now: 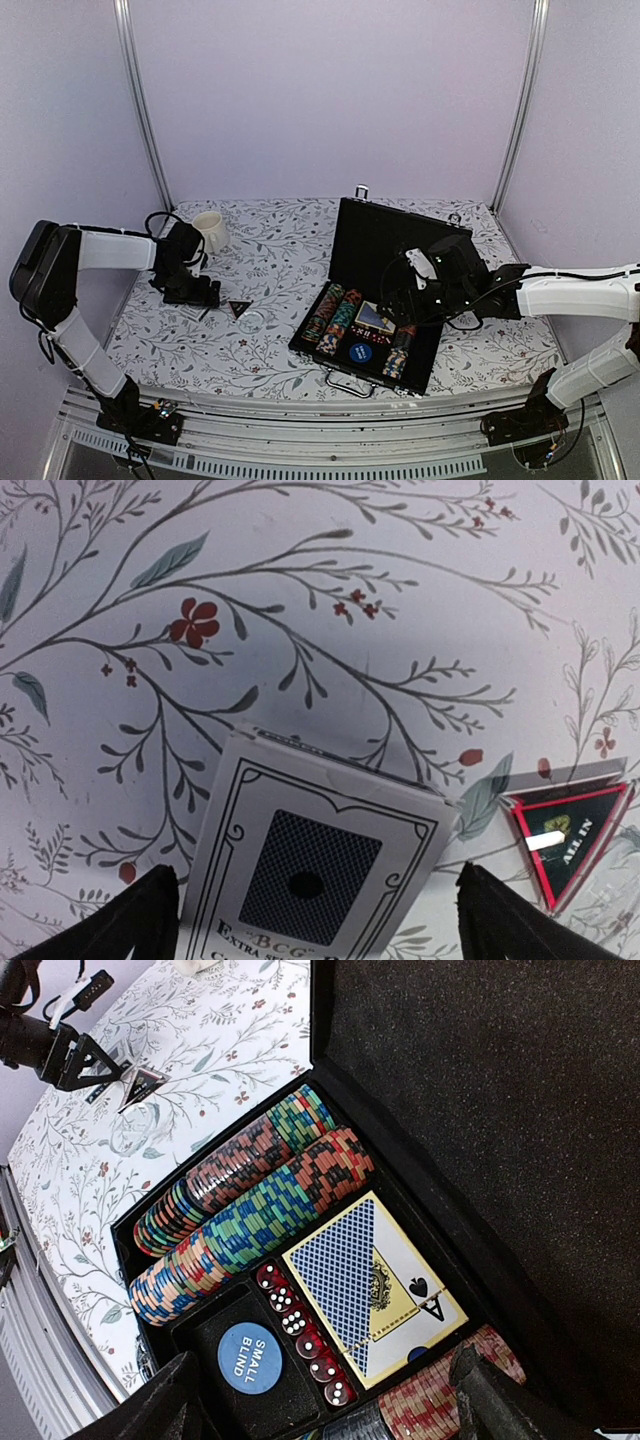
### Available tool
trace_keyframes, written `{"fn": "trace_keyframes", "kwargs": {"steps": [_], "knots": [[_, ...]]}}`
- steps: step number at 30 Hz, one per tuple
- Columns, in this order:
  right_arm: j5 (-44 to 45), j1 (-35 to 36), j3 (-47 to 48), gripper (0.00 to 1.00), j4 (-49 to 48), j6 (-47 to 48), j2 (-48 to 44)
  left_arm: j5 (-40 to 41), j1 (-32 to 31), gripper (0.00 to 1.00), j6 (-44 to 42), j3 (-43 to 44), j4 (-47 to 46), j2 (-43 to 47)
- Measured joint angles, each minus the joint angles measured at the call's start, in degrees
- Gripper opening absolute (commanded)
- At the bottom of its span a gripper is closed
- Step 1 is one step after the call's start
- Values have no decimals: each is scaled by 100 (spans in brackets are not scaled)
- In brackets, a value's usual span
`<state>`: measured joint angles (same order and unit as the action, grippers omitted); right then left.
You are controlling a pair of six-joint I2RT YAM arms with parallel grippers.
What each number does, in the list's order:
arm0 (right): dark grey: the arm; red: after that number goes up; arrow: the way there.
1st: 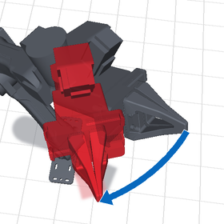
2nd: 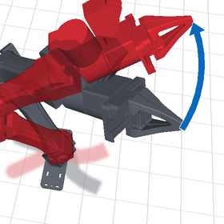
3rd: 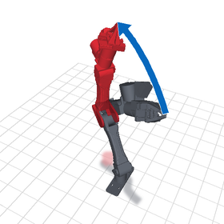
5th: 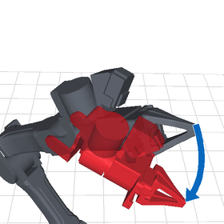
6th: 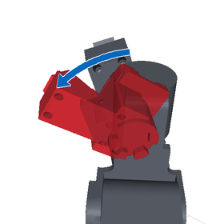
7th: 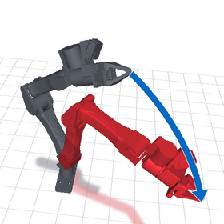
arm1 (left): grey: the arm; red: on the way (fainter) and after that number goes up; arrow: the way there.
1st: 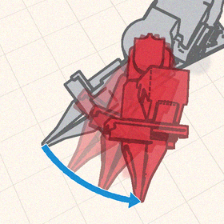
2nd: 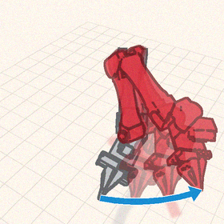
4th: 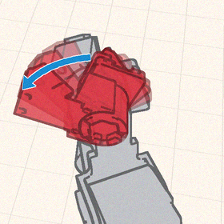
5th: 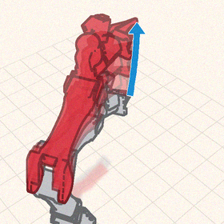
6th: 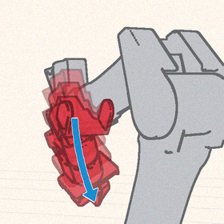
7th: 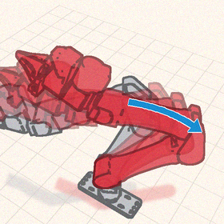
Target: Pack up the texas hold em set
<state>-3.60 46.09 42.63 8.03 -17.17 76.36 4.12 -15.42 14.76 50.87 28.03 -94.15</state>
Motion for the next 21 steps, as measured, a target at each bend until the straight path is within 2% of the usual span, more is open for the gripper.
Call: {"fn": "trace_keyframes", "kwargs": {"steps": [5,14,21], "knots": [[2,0,0,87,-33,0,2,197,-66,91,2,-2,72,-15],[0,0,-9,87,-63,0,55,588,-144,71,72,7,153,-142],[0,0,-9,87,-83,0,70,688,-157,64,293,-15,216,-83]]}}
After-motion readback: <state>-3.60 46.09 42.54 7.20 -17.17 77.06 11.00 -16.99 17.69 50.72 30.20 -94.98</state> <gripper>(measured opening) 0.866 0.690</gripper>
